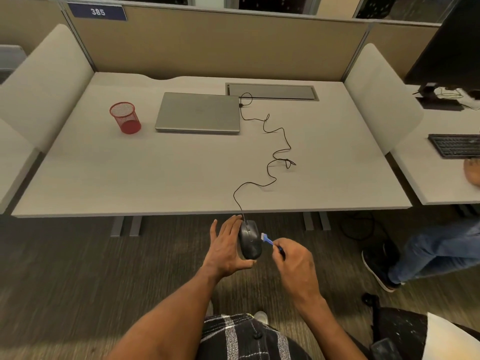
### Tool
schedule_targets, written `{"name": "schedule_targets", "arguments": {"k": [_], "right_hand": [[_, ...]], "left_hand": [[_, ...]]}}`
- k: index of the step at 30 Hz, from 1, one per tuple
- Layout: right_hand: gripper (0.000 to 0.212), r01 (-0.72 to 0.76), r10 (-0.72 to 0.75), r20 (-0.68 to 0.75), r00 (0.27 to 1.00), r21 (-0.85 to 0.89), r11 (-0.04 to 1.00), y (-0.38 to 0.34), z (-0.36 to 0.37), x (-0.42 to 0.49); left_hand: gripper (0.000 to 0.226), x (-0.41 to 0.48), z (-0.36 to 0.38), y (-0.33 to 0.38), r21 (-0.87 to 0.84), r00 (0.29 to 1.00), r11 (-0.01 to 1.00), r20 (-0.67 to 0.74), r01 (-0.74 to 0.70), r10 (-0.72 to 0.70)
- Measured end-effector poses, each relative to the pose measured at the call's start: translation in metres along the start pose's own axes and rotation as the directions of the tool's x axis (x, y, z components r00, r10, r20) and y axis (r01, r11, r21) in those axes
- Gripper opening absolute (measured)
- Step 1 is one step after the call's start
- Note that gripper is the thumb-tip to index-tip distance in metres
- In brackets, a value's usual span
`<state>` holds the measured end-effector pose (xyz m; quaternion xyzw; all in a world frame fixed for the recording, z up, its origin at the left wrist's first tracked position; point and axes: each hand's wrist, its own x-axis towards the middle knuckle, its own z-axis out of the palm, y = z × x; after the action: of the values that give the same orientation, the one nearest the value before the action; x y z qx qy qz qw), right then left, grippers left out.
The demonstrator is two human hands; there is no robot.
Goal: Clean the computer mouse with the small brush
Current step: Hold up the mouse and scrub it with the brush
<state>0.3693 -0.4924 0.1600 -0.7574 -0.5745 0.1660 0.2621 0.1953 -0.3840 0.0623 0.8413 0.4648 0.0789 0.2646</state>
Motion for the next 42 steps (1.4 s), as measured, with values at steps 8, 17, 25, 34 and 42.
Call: {"name": "schedule_targets", "arguments": {"k": [8,17,25,34,42], "right_hand": [[0.012,-0.030,0.029,0.034,0.999,0.017,0.999,0.011,-0.004,-0.006],[0.014,-0.004,0.004,-0.009,1.000,0.059,0.998,0.015,0.002,-0.016],[0.014,0.081,-0.083,0.042,0.996,0.066,0.995,0.010,0.007,-0.019],[0.015,-0.003,-0.011,0.091,0.996,0.147,0.989,0.026,0.002,-0.021],[0.018,0.005,0.001,-0.045,0.999,0.128,0.992,0.036,0.002,-0.027]], "left_hand": [[0.128,-0.001,-0.001,-0.002,-0.027,1.000,0.999,-0.003,0.021,-0.021],[0.128,-0.001,0.000,-0.002,-0.026,1.000,0.999,0.007,0.021,-0.021],[0.127,-0.001,0.002,0.000,-0.009,1.000,1.000,0.020,0.003,-0.003],[0.130,-0.001,0.000,-0.002,-0.039,1.000,0.999,0.019,0.022,-0.021],[0.131,0.000,-0.001,-0.003,-0.054,0.999,0.998,0.018,0.035,-0.035]]}}
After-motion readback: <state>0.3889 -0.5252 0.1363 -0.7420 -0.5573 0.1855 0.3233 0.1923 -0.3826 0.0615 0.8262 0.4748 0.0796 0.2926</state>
